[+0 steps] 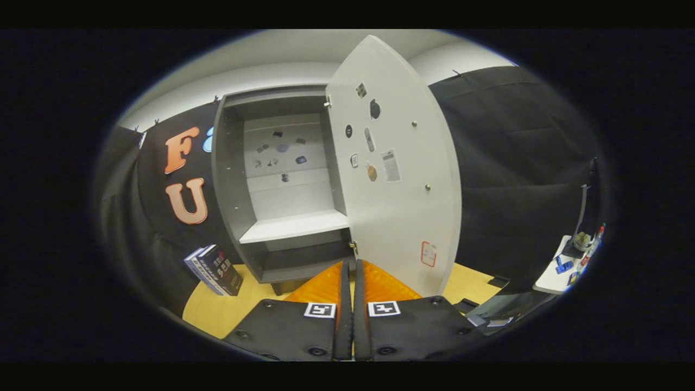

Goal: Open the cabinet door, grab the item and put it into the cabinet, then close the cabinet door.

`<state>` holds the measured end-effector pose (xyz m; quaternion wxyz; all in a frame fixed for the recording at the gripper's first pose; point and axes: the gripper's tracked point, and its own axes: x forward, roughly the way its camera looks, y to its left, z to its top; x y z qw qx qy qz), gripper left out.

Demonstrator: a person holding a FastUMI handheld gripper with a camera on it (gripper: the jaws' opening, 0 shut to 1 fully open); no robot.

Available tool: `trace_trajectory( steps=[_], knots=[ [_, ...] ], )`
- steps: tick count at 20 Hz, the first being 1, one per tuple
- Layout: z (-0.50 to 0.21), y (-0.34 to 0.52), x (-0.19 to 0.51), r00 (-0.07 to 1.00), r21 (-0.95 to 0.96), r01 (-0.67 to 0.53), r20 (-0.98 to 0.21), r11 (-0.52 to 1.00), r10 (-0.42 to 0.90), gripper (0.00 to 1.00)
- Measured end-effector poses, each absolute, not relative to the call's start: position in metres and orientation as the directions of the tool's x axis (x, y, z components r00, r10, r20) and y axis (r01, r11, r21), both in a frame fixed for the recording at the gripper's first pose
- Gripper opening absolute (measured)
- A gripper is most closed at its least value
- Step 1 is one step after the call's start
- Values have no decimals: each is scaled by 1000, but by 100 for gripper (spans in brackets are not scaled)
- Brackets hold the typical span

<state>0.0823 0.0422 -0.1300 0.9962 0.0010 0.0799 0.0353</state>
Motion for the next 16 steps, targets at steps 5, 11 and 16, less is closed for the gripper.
trace_trajectory(
  steps=[5, 11, 16],
  knots=[
    [-187, 80, 95, 962, -59, -167, -228, 984, 150, 21],
    [-261, 94, 109, 920, -58, -213, -348, 975, 180, 58],
    [-329, 99, 117, 865, -87, -252, -467, 964, 185, 83]
  ],
)
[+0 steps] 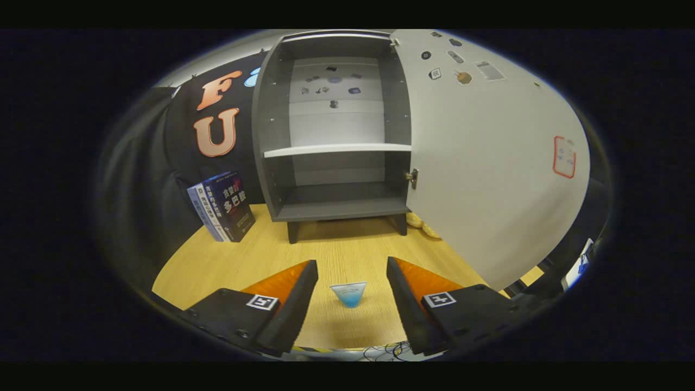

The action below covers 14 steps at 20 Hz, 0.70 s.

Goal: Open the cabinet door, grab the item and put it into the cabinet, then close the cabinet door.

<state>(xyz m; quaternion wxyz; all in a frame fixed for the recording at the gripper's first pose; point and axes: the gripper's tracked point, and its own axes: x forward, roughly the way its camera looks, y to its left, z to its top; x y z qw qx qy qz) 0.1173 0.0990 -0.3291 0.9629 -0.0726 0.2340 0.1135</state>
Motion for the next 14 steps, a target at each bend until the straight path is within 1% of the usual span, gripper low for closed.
trace_trajectory(
  steps=[1, 4, 6, 9, 13, 14],
  knots=[
    [-340, 100, 119, 855, -89, -261, -485, 961, 187, 86],
    [-371, 103, 124, 823, -105, -284, -536, 953, 186, 90],
    [-388, 102, 128, 808, -119, -291, -561, 949, 177, 100],
    [-408, 98, 135, 793, -135, -290, -588, 947, 159, 99],
    [-428, 93, 138, 761, -118, -291, -629, 949, 155, 93],
    [-431, 92, 139, 759, -116, -291, -632, 950, 156, 88]
  ],
)
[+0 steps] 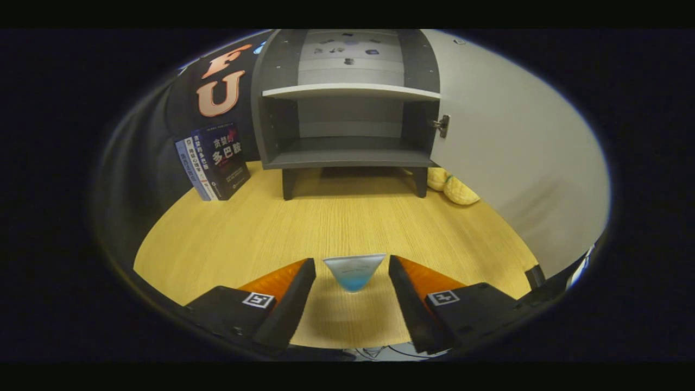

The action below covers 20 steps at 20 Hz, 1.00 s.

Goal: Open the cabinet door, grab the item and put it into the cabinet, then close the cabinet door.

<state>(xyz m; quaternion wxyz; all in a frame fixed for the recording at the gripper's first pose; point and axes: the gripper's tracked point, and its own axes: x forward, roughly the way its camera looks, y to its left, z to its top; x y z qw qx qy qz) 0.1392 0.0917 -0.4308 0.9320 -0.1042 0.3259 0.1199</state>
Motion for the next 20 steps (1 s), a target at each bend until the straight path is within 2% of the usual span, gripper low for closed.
trace_trajectory(
  steps=[1, 3, 5, 11, 20],
  knots=[
    [-433, 92, 141, 756, -114, -294, -635, 949, 158, 81],
    [-434, 90, 143, 752, -111, -297, -639, 948, 161, 77],
    [-433, 89, 143, 745, -110, -296, -648, 949, 157, 65],
    [-408, 89, 144, 745, -86, -257, -653, 963, 140, 63],
    [-305, 112, 147, 764, -64, -256, -624, 965, 161, 63]
  ],
)
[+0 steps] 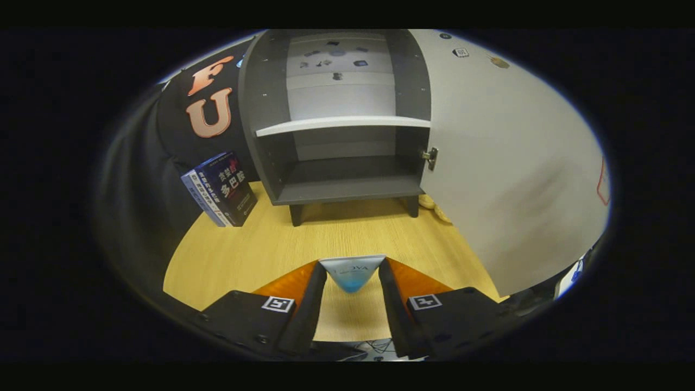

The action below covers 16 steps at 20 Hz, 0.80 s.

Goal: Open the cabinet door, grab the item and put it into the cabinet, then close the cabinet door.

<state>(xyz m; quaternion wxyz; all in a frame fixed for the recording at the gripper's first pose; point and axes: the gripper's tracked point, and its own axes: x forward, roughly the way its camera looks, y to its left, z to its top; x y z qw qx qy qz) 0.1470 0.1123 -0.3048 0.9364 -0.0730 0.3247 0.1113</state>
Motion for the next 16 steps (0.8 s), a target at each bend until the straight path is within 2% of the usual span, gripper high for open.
trace_trajectory(
  steps=[4, 10, 16],
  knots=[
    [-252, 129, 159, 777, -27, -272, -597, 962, 202, 63],
    [-180, 141, 196, 827, -94, -279, -529, 956, 190, 62],
    [-120, 165, 239, 842, -43, -302, -480, 952, 245, 63]
  ],
)
